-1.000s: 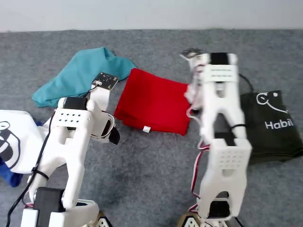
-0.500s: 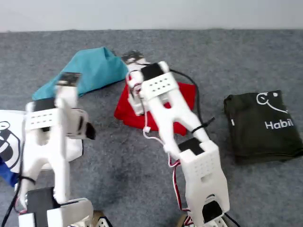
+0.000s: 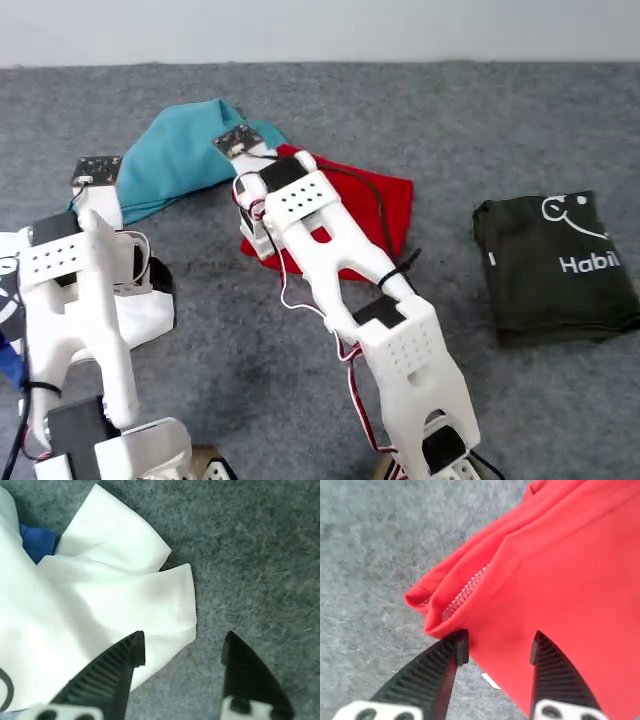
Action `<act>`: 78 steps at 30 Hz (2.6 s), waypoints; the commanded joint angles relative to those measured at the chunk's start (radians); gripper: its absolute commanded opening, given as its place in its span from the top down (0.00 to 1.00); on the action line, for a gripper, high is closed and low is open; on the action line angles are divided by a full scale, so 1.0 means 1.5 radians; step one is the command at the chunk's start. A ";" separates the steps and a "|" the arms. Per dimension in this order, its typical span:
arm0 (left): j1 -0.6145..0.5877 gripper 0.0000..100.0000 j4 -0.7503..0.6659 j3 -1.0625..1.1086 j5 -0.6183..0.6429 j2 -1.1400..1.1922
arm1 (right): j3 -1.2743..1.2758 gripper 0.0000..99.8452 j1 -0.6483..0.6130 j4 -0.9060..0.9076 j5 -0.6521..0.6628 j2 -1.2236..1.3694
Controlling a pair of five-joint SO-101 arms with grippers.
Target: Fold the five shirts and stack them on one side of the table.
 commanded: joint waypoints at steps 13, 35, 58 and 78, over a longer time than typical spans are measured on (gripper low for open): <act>-0.003 0.76 -0.001 -0.018 -0.008 -0.016 | -0.130 0.79 0.280 0.154 -0.004 -0.079; -0.003 0.76 0.000 -0.018 -0.006 -0.016 | -0.127 0.79 0.277 0.131 0.009 0.205; -0.003 0.76 0.001 -0.017 -0.006 -0.016 | -0.404 0.99 0.243 0.213 0.141 0.227; -0.003 0.76 0.001 -0.017 -0.006 -0.016 | -0.518 0.99 0.550 0.215 -0.018 0.174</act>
